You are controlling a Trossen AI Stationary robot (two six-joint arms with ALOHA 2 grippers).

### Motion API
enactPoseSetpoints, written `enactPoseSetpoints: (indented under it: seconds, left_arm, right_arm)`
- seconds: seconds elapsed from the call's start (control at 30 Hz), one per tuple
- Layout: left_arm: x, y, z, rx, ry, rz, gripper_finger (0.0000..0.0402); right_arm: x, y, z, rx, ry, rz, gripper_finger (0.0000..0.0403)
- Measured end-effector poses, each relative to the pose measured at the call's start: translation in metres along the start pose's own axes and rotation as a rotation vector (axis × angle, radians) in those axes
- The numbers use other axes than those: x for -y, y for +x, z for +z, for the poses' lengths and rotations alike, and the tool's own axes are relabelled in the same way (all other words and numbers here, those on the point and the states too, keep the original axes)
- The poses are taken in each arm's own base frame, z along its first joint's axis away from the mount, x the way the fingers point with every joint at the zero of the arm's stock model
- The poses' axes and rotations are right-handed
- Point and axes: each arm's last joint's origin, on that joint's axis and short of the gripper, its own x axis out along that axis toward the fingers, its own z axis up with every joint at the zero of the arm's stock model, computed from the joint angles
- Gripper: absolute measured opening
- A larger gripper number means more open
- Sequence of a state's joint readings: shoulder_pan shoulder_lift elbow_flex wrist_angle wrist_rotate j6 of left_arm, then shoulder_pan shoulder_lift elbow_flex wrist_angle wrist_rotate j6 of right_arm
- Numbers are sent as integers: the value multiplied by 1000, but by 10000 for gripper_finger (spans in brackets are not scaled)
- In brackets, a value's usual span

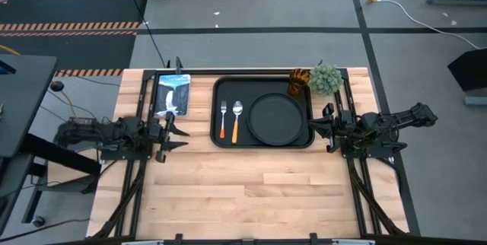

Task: Pick and place plate/cup/fork/spoon on tray
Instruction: Return to Home Position

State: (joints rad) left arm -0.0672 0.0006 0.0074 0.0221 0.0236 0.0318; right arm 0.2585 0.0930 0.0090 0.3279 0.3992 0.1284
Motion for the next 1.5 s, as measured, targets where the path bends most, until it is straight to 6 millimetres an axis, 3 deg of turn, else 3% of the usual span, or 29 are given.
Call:
enactPoseSetpoints:
  seconds: [0.27,0.5,1.3,1.5]
  left_arm:
    - [-7,0,2,26,-95,75,144]
    - [-11,-1,11,121,-87,120,144]
    - [-12,-2,12,131,-85,133,144]
    - [-12,-2,12,132,-85,133,144]
  right_arm:
    - [0,0,0,0,0,0,34]
    - [0,0,0,0,0,0,34]
    - [0,0,0,0,0,0,34]
    - [1,0,-8,-82,-162,-5,34]
